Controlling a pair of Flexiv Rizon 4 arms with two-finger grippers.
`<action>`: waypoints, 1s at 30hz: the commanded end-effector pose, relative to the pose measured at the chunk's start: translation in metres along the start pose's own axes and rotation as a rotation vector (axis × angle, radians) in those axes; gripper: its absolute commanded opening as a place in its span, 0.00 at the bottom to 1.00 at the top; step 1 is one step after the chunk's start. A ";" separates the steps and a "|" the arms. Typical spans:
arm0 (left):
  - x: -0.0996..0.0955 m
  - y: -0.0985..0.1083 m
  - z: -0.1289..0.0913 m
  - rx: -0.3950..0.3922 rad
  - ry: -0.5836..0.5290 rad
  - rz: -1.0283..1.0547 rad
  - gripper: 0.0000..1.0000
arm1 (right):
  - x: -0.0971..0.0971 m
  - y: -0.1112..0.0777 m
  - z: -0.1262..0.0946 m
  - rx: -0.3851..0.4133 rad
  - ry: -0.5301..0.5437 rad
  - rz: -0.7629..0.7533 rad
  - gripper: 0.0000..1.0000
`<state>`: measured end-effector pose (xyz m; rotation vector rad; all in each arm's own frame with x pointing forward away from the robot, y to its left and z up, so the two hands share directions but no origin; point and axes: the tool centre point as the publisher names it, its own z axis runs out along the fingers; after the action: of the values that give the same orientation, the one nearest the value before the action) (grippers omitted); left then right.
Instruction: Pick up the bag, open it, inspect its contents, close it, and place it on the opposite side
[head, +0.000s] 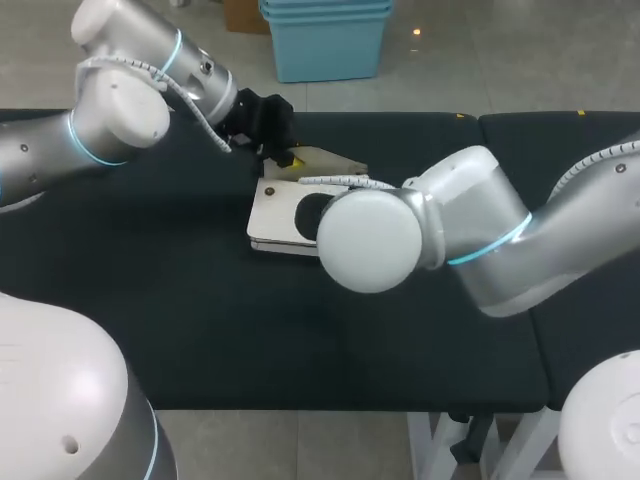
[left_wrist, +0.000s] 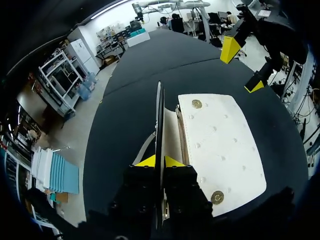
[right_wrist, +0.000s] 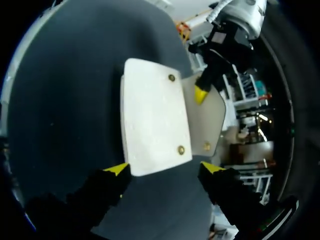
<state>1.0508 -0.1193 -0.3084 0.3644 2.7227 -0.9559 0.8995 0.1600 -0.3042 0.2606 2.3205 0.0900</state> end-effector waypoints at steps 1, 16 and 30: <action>-0.008 -0.004 -0.018 0.054 0.056 -0.029 0.00 | -0.013 -0.001 -0.005 0.008 0.081 0.001 0.03; -0.010 -0.004 -0.022 0.074 0.070 -0.041 0.00 | -0.041 0.001 -0.023 0.027 0.081 0.011 0.00; -0.001 -0.046 -0.070 -0.058 -0.117 -0.015 0.00 | -0.063 0.012 -0.034 0.026 0.038 0.005 0.00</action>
<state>1.0544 -0.1098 -0.2429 0.3274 2.7004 -0.9497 0.9199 0.1548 -0.2362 0.2772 2.3605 0.0787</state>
